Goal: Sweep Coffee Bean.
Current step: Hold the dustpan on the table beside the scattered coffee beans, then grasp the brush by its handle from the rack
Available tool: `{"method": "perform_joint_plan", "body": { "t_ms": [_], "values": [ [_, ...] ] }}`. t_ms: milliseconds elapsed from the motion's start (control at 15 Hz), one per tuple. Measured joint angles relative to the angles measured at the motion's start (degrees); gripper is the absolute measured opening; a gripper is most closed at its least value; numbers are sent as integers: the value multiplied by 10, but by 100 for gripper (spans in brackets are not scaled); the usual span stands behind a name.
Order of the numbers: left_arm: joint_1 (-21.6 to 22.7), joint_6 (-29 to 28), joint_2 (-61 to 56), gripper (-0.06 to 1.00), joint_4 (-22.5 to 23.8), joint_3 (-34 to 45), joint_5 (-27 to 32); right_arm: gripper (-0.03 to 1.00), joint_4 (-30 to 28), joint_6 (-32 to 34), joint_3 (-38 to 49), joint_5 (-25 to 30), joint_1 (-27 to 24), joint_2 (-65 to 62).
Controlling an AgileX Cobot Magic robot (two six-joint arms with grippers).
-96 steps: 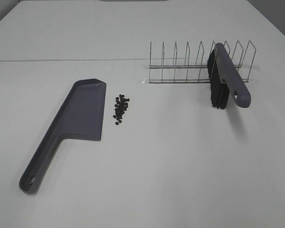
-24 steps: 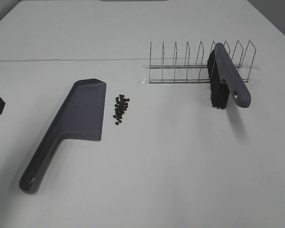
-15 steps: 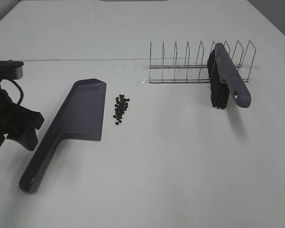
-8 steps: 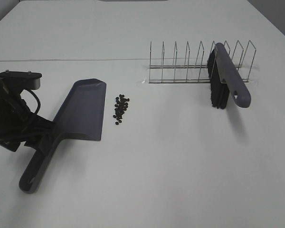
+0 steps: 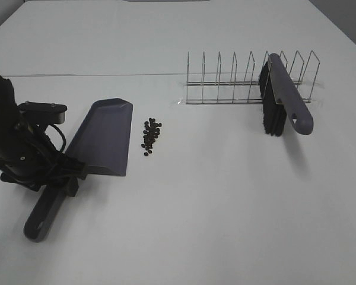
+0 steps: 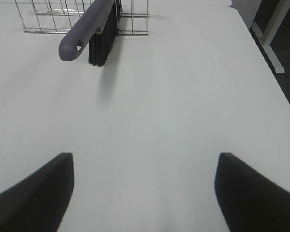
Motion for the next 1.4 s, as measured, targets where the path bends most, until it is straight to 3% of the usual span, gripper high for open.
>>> {"method": "perform_joint_plan", "body": {
  "t_ms": [333, 400, 467, 933, 1200, 1400],
  "values": [
    [0, 0, 16, 64, 3, -3, -26, 76, 0, 0, 0, 0, 0, 0],
    [0, 0, 17, 59, 5, -4, -32, 76, 0, 0, 0, 0, 0, 0],
    [0, -3, 17, 36, 3, -5, -32, 76, 0, 0, 0, 0, 0, 0],
    [0, -64, 14, 36, 3, -6, -25, 76, 0, 0, 0, 0, 0, 0],
    [0, -74, -51, 36, 7, -3, 18, 75, 0, 0, 0, 0, 0, 0],
    [0, -78, -98, 36, 18, -3, 36, 63, 0, 0, -37, -40, 0, 61]
  ]
}}
